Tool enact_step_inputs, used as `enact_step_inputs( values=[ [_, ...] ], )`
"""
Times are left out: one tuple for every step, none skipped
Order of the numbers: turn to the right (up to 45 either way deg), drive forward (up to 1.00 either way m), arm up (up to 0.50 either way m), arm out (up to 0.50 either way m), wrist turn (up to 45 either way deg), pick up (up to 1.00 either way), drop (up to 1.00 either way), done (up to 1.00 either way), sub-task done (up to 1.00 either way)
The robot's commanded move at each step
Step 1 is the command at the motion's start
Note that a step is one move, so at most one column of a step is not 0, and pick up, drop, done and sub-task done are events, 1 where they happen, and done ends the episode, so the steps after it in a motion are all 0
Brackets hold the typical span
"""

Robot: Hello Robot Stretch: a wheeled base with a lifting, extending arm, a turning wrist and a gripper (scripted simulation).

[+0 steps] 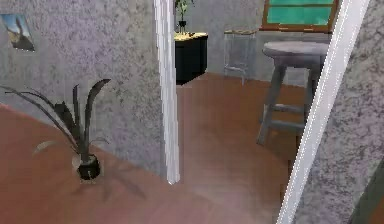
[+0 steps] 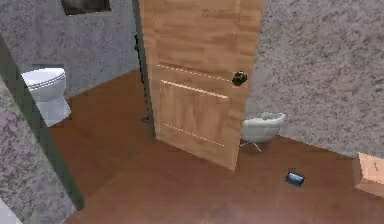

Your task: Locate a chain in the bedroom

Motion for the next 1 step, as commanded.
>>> enact_step_inputs(
  values=[
    [45.0,0.0,0.0,0.0,0.0,0.0,0.0,0.0,0.0]
  ],
)
